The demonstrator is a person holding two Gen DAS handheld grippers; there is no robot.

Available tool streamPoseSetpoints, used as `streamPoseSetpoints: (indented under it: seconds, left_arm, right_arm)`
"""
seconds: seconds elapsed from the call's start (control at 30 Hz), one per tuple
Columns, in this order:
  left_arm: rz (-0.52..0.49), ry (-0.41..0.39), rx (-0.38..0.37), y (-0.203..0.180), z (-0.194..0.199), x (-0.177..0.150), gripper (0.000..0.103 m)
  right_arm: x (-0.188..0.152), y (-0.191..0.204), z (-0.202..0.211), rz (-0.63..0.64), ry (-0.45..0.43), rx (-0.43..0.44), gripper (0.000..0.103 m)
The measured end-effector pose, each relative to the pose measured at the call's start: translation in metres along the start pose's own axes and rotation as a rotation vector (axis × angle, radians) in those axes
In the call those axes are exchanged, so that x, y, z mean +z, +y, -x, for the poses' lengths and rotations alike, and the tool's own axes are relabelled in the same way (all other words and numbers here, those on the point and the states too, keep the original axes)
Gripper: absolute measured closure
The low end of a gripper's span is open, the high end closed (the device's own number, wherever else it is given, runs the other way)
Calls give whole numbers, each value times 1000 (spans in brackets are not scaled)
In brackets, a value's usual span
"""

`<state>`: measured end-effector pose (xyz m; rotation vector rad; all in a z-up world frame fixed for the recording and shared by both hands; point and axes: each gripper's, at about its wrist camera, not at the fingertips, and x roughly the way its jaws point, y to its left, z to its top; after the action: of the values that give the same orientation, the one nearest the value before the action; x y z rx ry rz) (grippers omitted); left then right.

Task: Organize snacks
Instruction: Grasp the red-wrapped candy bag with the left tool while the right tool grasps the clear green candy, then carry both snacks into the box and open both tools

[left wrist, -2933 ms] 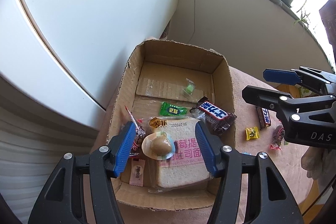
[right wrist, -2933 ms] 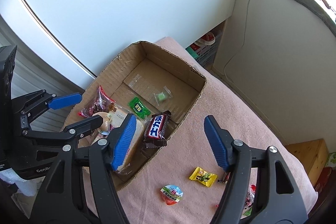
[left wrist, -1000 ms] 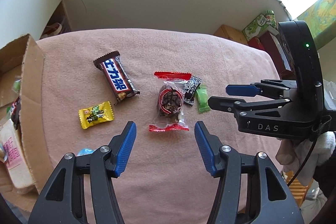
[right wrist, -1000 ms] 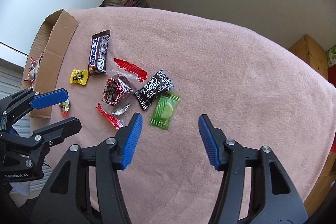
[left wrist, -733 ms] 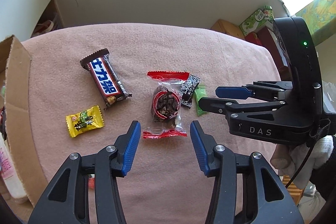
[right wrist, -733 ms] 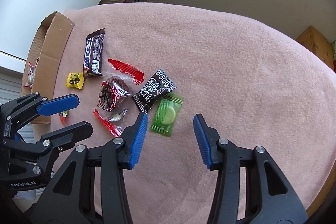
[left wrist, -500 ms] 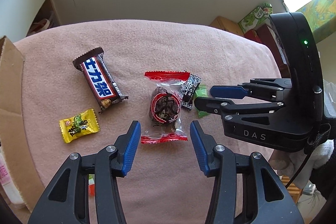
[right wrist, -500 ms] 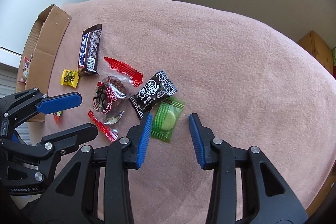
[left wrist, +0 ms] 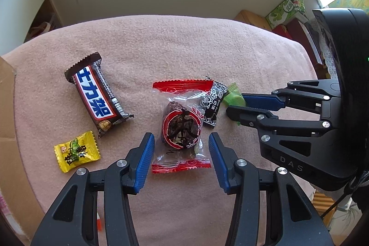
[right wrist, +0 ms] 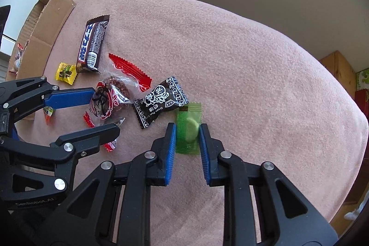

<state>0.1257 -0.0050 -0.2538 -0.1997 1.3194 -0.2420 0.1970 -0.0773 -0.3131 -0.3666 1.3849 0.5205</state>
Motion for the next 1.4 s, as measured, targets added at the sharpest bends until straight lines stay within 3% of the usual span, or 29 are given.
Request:
streamPoseSetpoints:
  seconds: [0.13,0.2,0.27,0.6,0.97,1.4]
  left_arm:
    - [-4,-9,20,-3,-4,2,56]
    - [3,-17,31,-3,-4,3,69]
    - [19,-26,26,-1,-3,5,70]
    - [20,-65,21,2,11,-1,71]
    - [47,-110,12,11,42,-12,71]
    - [115,-187,52,45,92,-27,71]
  right_arm:
    - [0,1,1,-2,-6,-2,82]
    - [-1,0,2,-6,-8,0,82]
    - [-2,-2,1,-7,-11,2,82]
    - [-11,-9,4,-28,-25,25,82]
    - [-25,-10,38,-43,-65,35,82]
    - [7,29,82,32,-153,42,82]
